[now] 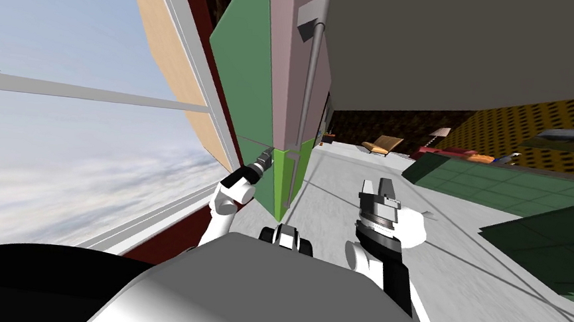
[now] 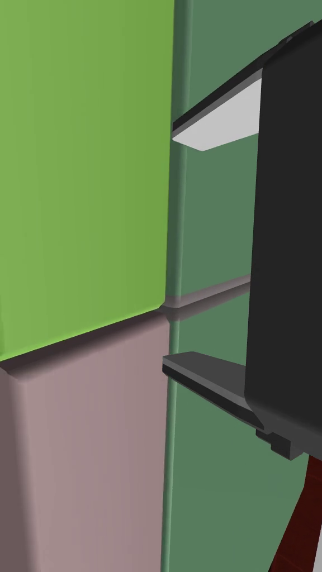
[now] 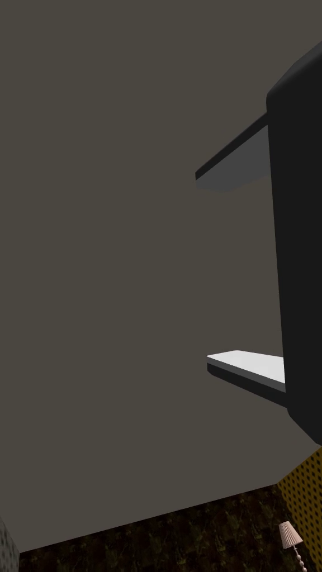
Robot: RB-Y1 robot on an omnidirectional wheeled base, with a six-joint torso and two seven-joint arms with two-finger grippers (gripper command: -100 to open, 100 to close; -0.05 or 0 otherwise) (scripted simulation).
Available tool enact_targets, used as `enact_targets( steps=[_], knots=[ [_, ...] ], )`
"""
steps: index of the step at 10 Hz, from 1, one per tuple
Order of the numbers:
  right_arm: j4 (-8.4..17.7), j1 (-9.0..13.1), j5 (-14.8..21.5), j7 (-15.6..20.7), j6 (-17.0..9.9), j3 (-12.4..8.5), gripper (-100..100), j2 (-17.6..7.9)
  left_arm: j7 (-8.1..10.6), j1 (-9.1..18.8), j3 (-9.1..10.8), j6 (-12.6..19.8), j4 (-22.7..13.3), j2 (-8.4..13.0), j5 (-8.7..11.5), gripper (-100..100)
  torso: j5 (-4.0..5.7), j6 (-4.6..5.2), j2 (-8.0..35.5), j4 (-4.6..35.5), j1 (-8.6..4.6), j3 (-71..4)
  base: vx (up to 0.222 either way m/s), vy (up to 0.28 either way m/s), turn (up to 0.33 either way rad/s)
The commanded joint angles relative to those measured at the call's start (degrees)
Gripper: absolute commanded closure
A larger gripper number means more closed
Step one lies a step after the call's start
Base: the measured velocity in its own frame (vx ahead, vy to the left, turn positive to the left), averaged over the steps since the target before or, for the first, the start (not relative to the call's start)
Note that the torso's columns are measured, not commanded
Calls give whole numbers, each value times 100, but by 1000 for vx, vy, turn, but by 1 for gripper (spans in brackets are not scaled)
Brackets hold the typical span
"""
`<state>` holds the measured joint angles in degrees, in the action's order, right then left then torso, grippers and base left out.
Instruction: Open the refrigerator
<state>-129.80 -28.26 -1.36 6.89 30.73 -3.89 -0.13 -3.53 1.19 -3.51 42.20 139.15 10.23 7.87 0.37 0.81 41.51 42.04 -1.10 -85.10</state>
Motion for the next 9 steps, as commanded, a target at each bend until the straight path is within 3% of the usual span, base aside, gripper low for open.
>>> enact_targets(
  steps=[1, 3, 5, 8, 9],
  knots=[
    [0, 0, 0, 0, 0, 0, 0, 0, 8, 168, -74, 373, 77, -116, 37, -100, -4, -9, -18, 0, 20, -12, 6, -54, 24],
    [0, 0, 0, 0, 0, 0, 0, 0, 7, 330, -79, 741, 226, -292, 58, -100, -8, -16, -43, 12, 50, -34, 11, -49, 49],
    [0, 0, 0, 0, 0, 0, 0, -1, 6, 401, -81, 903, 317, -407, 68, -100, 0, -4, -42, 24, 38, -37, 2, -19, 19],
    [0, 0, 0, 0, 0, 0, 0, -1, 6, 401, -81, 903, 317, -407, 68, -100, 6, -3, -37, 29, 23, -35, 0, -7, 5],
    [0, 0, 0, 0, 0, -1, 0, -1, 5, 465, -83, 1048, 419, -542, 76, -100, 7, 0, -43, 32, 25, -40, -4, 0, 26]
  ],
)
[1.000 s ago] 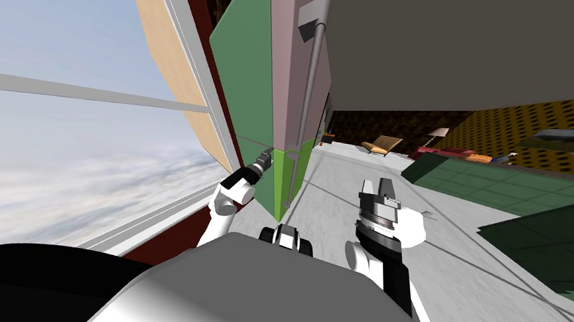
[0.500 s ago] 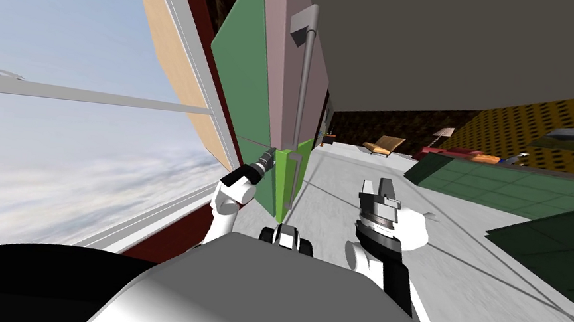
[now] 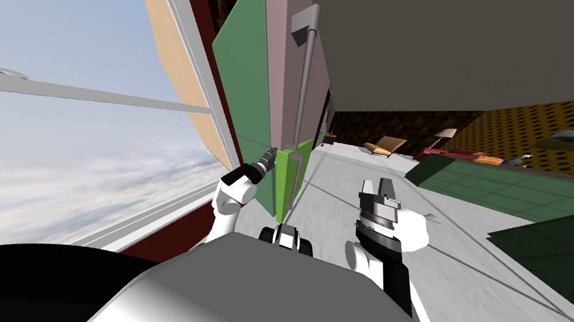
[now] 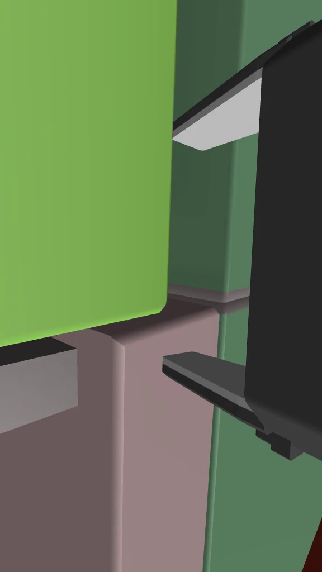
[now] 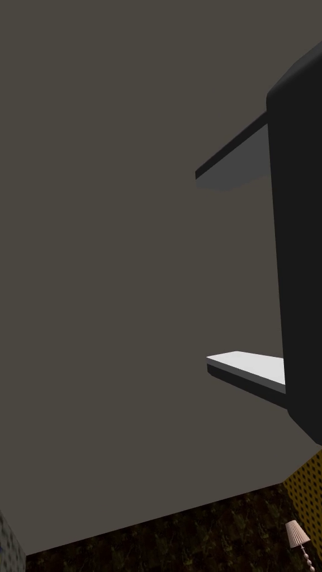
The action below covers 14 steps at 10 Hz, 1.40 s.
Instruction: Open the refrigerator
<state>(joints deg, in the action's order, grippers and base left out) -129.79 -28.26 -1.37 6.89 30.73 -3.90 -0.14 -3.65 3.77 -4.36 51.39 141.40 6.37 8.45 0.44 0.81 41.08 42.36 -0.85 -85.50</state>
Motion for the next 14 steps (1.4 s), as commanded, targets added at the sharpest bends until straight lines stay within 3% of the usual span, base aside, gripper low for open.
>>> enact_targets(
  steps=[1, 2, 10, 11, 13, 14],
  knots=[
    [0, -1, 0, 0, 0, 0, 0, 0, 17, 261, 0, 253, 305, -311, 25, -100, 8, -1, 10, 17, -11, 4, 0, -26, 37],
    [0, -1, 0, 0, 0, 0, 0, 0, 17, 305, -1, 355, 424, -481, 31, -100, 17, 4, 27, 31, -32, 13, 14, -16, 26],
    [0, 0, 0, 0, 0, 0, 0, 0, 17, 305, -1, 355, 424, -481, 31, -100, 14, -3, 29, 30, -23, 11, 1, -4, -1],
    [0, 0, 0, 0, 0, 0, 0, 0, 17, 339, -2, 432, 544, -656, 35, -100, 13, -2, 24, 28, -20, 8, -1, -2, 15],
    [0, 0, 0, 0, 0, 0, 0, 0, 17, 339, -2, 432, 544, -656, 35, -100, 17, -1, 18, 29, -29, 3, 5, 0, 1],
    [0, 0, 0, 0, 0, 0, 0, 0, 16, 362, -3, 484, 648, -809, 38, -100, 16, -2, 25, 33, -23, 7, 11, -5, -11]
  ],
)
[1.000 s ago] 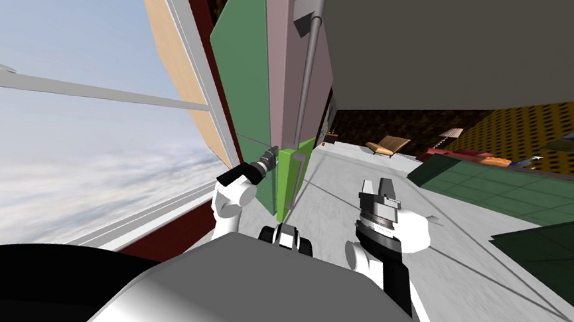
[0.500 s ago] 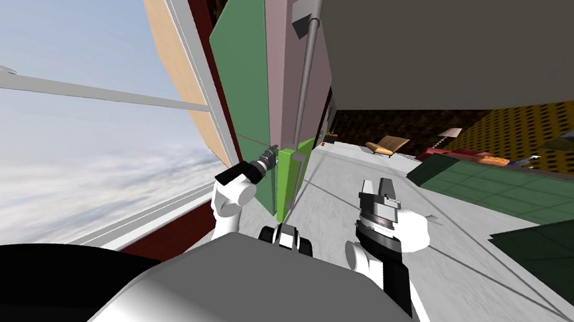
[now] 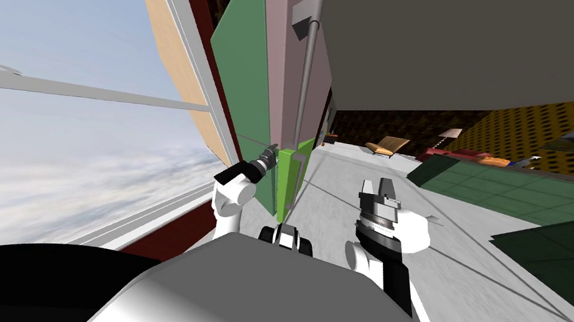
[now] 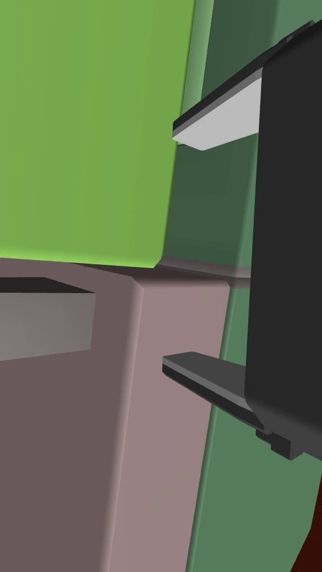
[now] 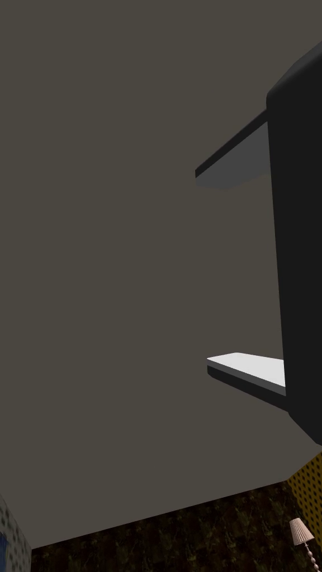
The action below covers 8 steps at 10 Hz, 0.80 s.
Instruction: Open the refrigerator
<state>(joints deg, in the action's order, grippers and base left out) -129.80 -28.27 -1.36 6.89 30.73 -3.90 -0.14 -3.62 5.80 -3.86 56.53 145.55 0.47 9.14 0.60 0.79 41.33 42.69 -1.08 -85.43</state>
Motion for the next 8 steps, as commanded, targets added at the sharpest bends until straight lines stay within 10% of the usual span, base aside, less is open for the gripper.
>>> enact_targets(
  steps=[1, 5, 6, 8],
  knots=[
    [0, 0, 0, 0, 0, 0, 0, 0, 13, 159, -52, -30, 234, -219, -31, -100, -5, -10, 15, -6, 4, 13, -4, -22, 8],
    [0, -1, 0, 0, 0, 0, 0, 0, 45, 37, 50, 263, 240, -252, -21, -100, -35, -41, 2, -36, 70, 15, 23, 11, 44],
    [0, 0, 0, 0, 0, 0, 0, 0, 14, 56, 25, 147, 178, -216, -4, 100, -42, -38, 8, -56, 74, 19, -73, -12, -50],
    [0, 0, 0, 0, 0, 0, 0, 0, 71, 0, 122, 269, 212, -218, -120, 100, -36, -52, 52, -37, 60, 51, -37, -75, 49]
  ],
)
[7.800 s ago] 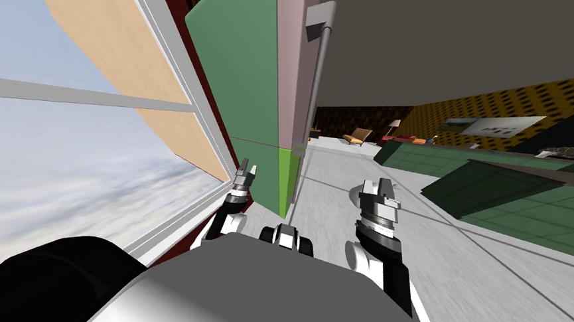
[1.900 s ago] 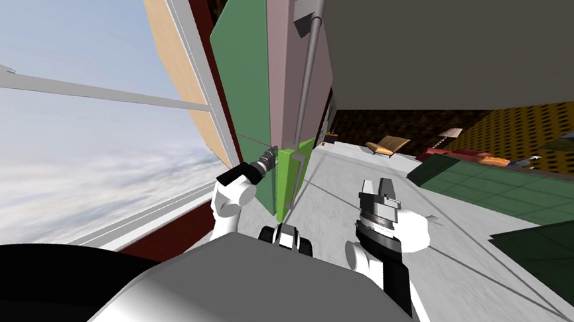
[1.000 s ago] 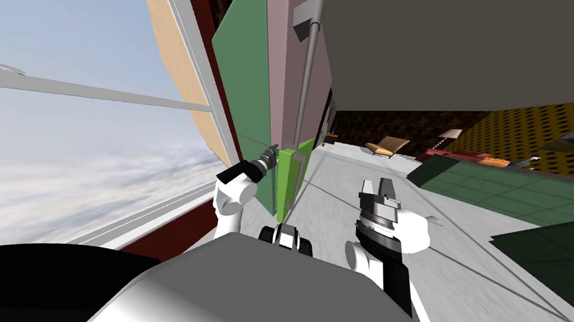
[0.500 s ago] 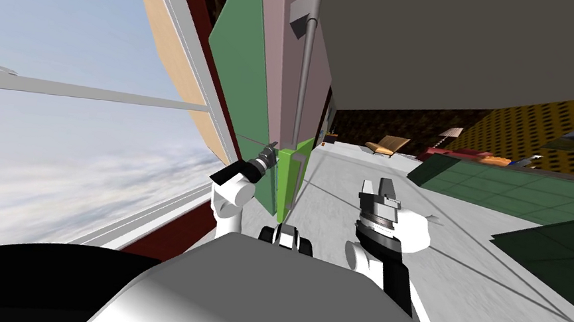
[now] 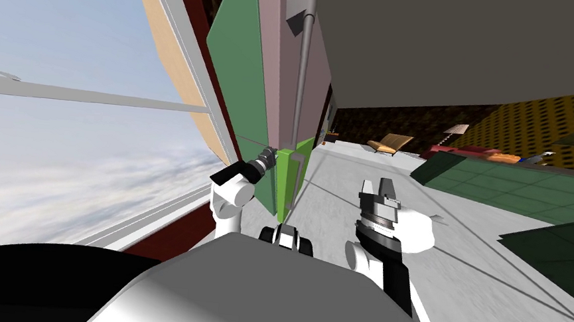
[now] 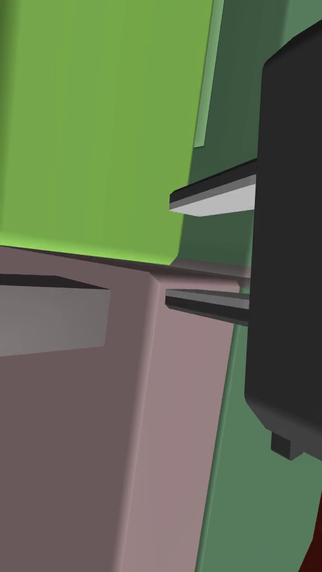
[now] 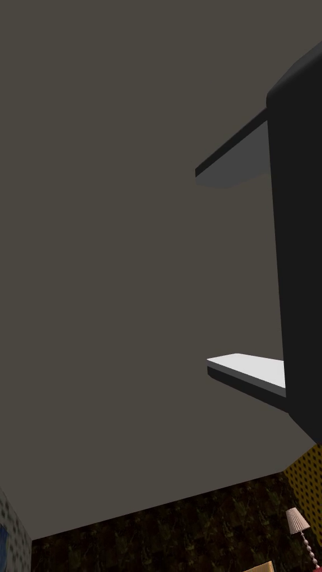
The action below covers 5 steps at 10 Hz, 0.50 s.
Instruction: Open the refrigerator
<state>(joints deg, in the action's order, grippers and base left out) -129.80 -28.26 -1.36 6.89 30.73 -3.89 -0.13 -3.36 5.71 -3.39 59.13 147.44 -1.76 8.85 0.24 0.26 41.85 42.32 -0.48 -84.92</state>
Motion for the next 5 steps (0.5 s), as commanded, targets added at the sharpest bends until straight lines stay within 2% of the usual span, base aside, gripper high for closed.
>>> enact_targets(
  steps=[1, 2, 3, 5],
  knots=[
    [0, -1, 0, 0, 0, 1, 0, 2, 45, 8, 75, 9, 24, 5, -91, 100, 2, -12, 13, 1, -26, 11, -2, -200, 100],
    [0, 0, 0, 0, 0, 2, 0, 2, 89, 17, 149, 18, 48, 11, -181, 100, 7, 6, 12, -6, -27, 11, -13, -236, 98],
    [0, 0, 0, 0, 0, 2, 0, 3, 89, 17, 149, 18, 48, 11, -181, 100, 8, 9, 3, -6, -28, 2, -14, -228, 57],
    [0, 1, 0, 0, 0, 3, 0, 3, 179, 34, 298, 36, 96, 22, -362, 100, 9, 9, -6, -5, -29, -8, -56, -340, 111]
  ],
)
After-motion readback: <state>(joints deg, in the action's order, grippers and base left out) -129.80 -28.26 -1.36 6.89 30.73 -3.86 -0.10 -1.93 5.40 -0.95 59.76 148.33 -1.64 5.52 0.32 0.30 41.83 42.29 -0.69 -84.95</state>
